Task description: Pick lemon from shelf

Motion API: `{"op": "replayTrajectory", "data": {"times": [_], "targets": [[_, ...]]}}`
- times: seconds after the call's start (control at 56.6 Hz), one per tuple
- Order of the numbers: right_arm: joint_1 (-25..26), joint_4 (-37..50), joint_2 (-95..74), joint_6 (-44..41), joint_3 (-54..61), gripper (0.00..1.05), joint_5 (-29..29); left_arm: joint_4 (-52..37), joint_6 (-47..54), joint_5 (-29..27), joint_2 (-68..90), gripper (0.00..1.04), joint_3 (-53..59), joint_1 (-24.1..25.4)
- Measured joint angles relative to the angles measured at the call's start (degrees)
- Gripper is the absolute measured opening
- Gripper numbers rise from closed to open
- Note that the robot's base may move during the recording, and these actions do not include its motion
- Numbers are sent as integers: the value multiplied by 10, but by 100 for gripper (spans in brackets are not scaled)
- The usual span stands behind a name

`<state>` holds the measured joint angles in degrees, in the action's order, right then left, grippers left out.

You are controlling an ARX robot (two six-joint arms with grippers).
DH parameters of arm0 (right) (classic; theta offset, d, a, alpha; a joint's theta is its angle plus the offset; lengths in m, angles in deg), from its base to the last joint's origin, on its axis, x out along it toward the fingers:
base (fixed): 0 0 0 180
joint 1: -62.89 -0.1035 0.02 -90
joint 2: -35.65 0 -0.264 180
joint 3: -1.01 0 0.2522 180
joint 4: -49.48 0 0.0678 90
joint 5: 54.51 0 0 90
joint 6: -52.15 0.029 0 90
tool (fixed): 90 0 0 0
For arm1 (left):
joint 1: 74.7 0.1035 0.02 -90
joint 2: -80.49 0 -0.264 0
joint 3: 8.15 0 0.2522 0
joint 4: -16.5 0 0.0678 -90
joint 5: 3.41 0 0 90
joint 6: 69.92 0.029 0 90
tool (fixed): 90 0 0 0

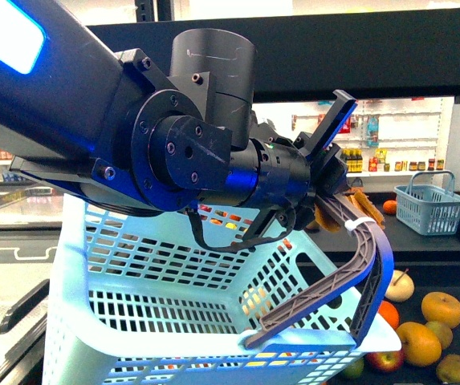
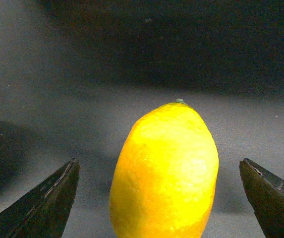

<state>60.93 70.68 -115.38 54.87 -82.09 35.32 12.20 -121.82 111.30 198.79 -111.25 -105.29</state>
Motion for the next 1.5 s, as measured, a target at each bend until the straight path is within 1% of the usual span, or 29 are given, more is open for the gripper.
{"op": "replayTrajectory", "data": {"times": [0.212,0.265,0.389,0.459,0.495,0.671,0.742,0.884,1.025,1.149,1.237,1.272,1.361,1.502], "targets": [[0,-14,-21,0,-21,97,10,0,0,0,0,7,0,0],[-1,-13,-23,2,-22,91,10,0,0,0,0,7,0,0],[-1,-17,-23,7,-26,65,5,0,0,0,0,7,0,0],[-1,-18,-23,9,-26,57,5,0,0,0,0,7,0,0],[-1,-18,-23,11,-25,55,5,0,0,0,0,7,0,0],[9,-14,-1,24,-2,54,4,0,0,0,0,7,0,0],[21,-11,27,24,24,54,7,0,0,0,0,7,0,0],[65,-2,129,23,96,54,6,0,0,0,0,7,0,0],[109,-30,238,38,145,54,-16,0,0,0,0,7,0,0],[127,-71,346,77,164,54,-43,0,0,-1,0,7,0,0],[125,-94,412,112,164,54,-68,0,0,0,0,7,0,0],[120,-105,447,137,161,54,-85,0,0,0,0,7,0,0],[106,-121,491,181,151,53,-104,0,0,0,0,7,0,0],[61,-142,519,263,128,53,-124,0,0,-1,0,7,0,0]]}}
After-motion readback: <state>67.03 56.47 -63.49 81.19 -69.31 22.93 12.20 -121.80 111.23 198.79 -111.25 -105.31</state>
